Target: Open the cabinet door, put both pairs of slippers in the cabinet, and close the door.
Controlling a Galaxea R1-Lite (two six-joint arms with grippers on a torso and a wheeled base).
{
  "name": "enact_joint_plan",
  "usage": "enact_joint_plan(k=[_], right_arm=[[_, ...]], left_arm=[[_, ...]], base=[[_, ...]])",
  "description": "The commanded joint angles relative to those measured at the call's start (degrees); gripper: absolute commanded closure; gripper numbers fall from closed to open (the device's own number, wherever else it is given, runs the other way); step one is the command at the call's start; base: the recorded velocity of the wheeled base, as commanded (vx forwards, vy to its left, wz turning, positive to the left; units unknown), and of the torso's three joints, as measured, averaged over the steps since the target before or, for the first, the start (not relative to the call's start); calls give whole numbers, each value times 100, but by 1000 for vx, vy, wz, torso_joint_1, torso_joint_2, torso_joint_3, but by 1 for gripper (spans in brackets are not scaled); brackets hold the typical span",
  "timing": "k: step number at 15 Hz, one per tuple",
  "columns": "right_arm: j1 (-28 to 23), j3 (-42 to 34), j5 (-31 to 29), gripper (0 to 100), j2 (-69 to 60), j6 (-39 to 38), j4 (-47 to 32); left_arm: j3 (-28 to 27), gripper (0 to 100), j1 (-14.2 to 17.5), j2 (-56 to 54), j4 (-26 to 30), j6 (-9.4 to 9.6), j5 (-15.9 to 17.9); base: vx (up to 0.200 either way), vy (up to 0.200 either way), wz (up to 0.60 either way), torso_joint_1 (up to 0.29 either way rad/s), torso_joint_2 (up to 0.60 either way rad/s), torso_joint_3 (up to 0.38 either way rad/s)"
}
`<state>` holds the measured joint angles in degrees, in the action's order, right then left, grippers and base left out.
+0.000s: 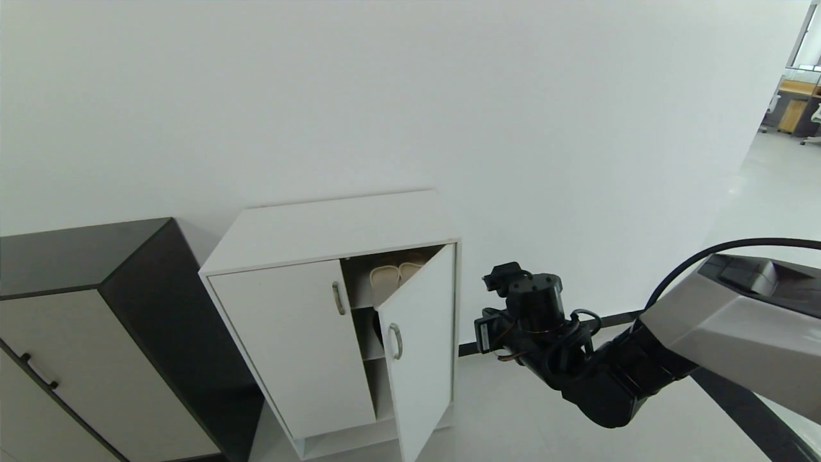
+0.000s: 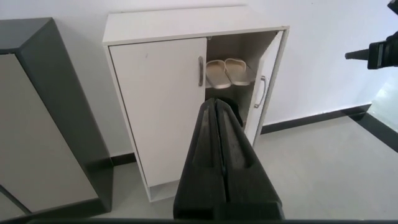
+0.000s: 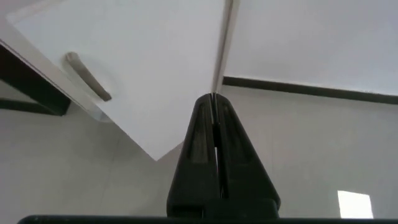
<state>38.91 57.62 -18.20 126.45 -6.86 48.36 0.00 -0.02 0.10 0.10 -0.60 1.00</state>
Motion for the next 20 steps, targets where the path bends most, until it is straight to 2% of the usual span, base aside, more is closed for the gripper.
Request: enact_joint_plan(k=[1, 4, 7, 9, 10, 12, 14, 20], right_arm=[[29, -6, 1, 100, 46, 1, 7], [29, -41, 36, 100, 81, -43, 51], [29, -331, 273, 100, 116, 1, 807], [-42, -454, 361, 100, 134, 1, 1009], [-147, -586, 572, 100, 125, 1, 1035], [-323, -1060, 1495, 100, 143, 54, 1527], [-472, -1122, 1688, 100, 310, 212, 1791], [-648, -1236, 1706, 100, 371, 212, 1984]], left_arm=[[0, 100, 2, 8, -1, -2, -3], [0, 100, 2, 8, -1, -2, -3], [0, 100, 2, 8, -1, -2, -3], [0, 100, 11, 8, -1, -2, -3], [0, 100, 11, 8, -1, -2, -3], [0, 100, 11, 8, -1, -2, -3], [-9, 100, 2, 8, 8, -2, -3], [-9, 100, 2, 8, 17, 7, -3]], base=[[0, 0, 600, 2, -2, -2], [0, 0, 600, 4, 1, 2], [0, 0, 0, 0, 0, 0], [0, 0, 0, 0, 0, 0], [0, 0, 0, 0, 0, 0], [0, 0, 0, 0, 0, 0], [0, 0, 0, 0, 0, 0], [200, 0, 0, 5, 5, 3]])
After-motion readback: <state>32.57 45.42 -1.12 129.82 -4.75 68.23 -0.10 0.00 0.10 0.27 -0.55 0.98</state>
